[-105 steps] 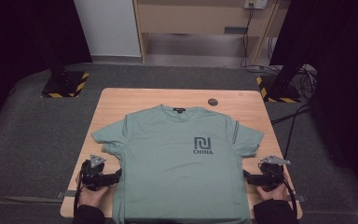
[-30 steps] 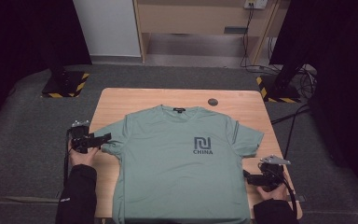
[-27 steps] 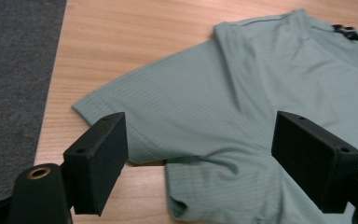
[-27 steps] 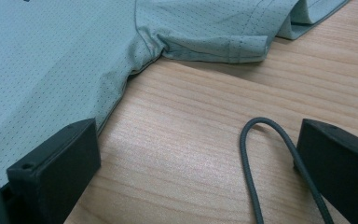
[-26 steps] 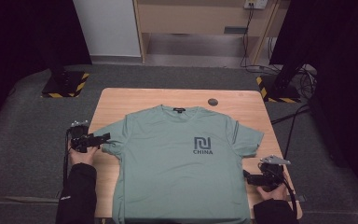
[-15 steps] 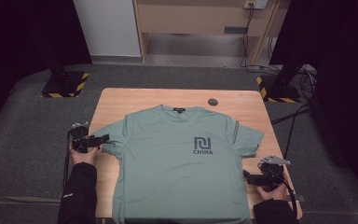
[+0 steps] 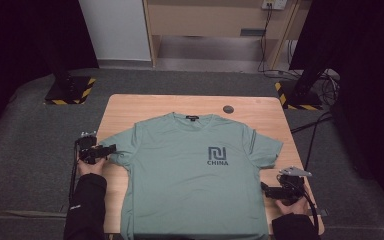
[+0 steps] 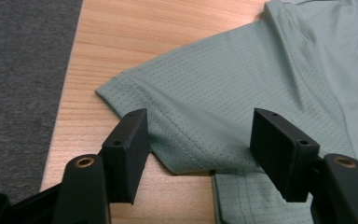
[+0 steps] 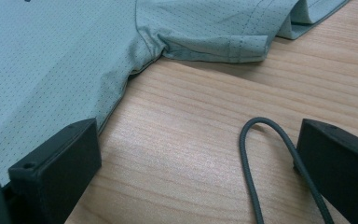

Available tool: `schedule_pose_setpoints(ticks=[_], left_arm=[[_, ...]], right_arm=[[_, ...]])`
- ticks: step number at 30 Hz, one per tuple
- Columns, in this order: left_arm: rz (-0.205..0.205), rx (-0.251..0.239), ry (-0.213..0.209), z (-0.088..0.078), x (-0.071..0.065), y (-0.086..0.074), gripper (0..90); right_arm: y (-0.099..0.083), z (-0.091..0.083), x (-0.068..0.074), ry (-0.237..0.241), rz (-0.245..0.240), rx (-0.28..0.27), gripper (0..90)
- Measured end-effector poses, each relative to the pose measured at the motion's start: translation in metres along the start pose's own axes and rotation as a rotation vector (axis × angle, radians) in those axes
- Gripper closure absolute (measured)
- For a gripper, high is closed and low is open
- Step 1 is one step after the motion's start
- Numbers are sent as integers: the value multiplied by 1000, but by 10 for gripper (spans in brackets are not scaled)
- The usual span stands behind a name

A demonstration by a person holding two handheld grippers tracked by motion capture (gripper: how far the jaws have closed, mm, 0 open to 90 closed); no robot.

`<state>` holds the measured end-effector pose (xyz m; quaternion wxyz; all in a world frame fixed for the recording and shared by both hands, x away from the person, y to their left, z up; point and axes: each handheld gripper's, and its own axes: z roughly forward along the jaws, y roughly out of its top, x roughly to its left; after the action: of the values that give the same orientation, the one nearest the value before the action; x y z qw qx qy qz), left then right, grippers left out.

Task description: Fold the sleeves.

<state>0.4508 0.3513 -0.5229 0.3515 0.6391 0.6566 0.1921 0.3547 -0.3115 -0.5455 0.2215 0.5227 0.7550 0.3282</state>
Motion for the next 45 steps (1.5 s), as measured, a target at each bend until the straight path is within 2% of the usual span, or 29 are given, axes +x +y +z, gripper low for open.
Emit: schedule_pose_setpoints(ticks=[2, 5, 9, 13, 15, 19, 21, 22, 27, 28, 29, 30, 31, 32, 33, 34, 35, 38, 39, 40, 41, 42, 43, 45], left_arm=[[6, -2, 24, 0, 1, 0, 375], [-4, -8, 27, 0, 3, 0, 394], [14, -17, 58, 0, 1, -2, 449], [8, -30, 66, 1, -2, -3, 549], [16, -32, 90, 2, -4, -4, 606], [51, -21, 166, 3, -11, -4, 711], [53, -13, 175, 4, -14, -3, 762], [48, -15, 178, 5, -16, -3, 817], [56, -7, 195, 6, -19, -1, 849], [49, -5, 189, 6, -18, 0, 850], [21, -19, 168, 2, -15, 2, 851], [21, -19, 168, 2, -15, 2, 851], [-8, -58, 134, -6, -14, 5, 851], [-8, -58, 134, -6, -14, 5, 851], [-17, -95, 100, -16, -16, 9, 851], [-17, -95, 100, -16, -16, 9, 851], [-21, -133, 58, -27, -22, 13, 850], [-7, -177, -7, -40, -35, 17, 850], [-7, -177, -7, -40, -35, 17, 850], [-3, -197, -47, -45, -43, 18, 850], [1, -202, -65, -47, -48, 19, 850], [1, -202, -65, -47, -48, 19, 850], [6, -205, -97, -48, -56, 20, 850], [10, -206, -112, -48, -60, 20, 850]], right_arm=[[0, 0, 0, 0, 0, 0, 7], [0, 0, 0, 0, 0, 0, 7], [0, 0, 0, 0, 0, 0, 7], [0, 0, 0, -1, -1, -1, 8], [0, 0, 0, -1, 1, 0, 8], [0, 0, 0, -1, 1, 1, 8], [0, 0, 0, -1, 1, 0, 8], [0, 0, 0, -1, 3, 1, 8], [0, 0, 0, -2, 2, 0, 8], [0, 0, 0, -2, 0, 0, 8], [0, 0, 0, -2, 0, 0, 9], [0, 0, 0, -2, 0, 0, 9], [0, 0, 0, -2, 0, -1, 8], [0, 0, 0, -2, 0, -1, 8], [0, 0, 0, -2, 0, -1, 8], [0, 0, 0, -2, 0, -1, 8], [0, 0, 0, -2, -1, -1, 9], [0, 0, 0, -2, 0, 0, 8], [0, 0, 0, -2, 0, 0, 8], [0, 0, 0, -2, 0, 0, 8], [0, 0, 0, -2, 1, 0, 9], [0, 0, 0, -2, 0, -1, 8], [0, 0, 0, -2, 2, 0, 8], [0, 0, 0, -2, 0, 0, 8]])
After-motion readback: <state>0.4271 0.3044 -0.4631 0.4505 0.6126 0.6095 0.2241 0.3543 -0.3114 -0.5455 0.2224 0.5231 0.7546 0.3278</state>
